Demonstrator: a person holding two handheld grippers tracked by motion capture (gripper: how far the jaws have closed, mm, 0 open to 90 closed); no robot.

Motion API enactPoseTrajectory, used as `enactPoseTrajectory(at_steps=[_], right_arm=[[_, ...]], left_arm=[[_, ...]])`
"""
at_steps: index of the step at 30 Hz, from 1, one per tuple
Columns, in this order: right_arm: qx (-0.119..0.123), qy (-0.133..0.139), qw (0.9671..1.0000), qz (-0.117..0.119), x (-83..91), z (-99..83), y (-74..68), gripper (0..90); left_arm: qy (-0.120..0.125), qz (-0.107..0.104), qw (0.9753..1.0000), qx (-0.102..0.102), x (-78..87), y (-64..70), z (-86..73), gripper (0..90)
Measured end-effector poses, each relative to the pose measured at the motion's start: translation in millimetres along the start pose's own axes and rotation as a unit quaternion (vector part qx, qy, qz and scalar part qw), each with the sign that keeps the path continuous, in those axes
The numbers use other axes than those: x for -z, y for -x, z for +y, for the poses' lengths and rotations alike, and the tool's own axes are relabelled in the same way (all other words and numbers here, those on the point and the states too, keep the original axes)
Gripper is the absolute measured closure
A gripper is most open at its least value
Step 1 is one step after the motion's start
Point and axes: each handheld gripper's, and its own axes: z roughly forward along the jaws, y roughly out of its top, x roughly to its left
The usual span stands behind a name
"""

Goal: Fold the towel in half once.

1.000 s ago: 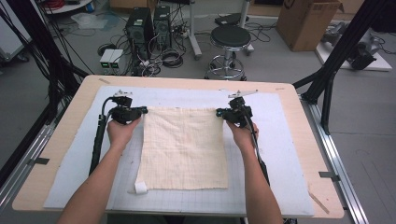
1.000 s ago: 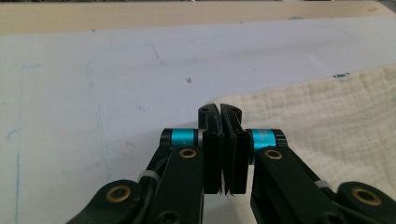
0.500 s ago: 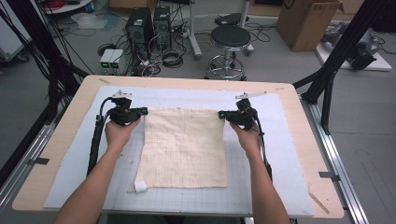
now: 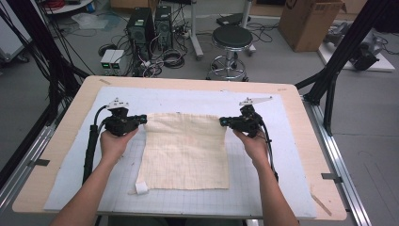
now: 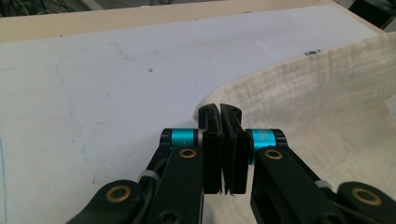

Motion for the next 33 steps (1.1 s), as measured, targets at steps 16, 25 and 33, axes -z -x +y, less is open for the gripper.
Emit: enactPoseTrajectory(at_steps=[16, 25, 33], right_arm=[[0.012, 0.008, 0.9996, 0.025, 13.2, -39.9, -15.1, 86.0], [0.031, 0.009, 0.9988, 0.038, 22.1, -49.0, -29.2, 86.0], [0.046, 0.004, 0.9978, 0.047, 26.9, -60.3, -41.5, 86.0]], left_arm=[[-0.013, -0.022, 0.9993, -0.027, 22.5, 16.5, -39.7, 87.1], [-0.008, -0.037, 0.9984, -0.041, 37.8, 25.4, -51.2, 87.1], [-0.009, -0.047, 0.9975, -0.052, 47.7, 33.1, -59.8, 87.1]])
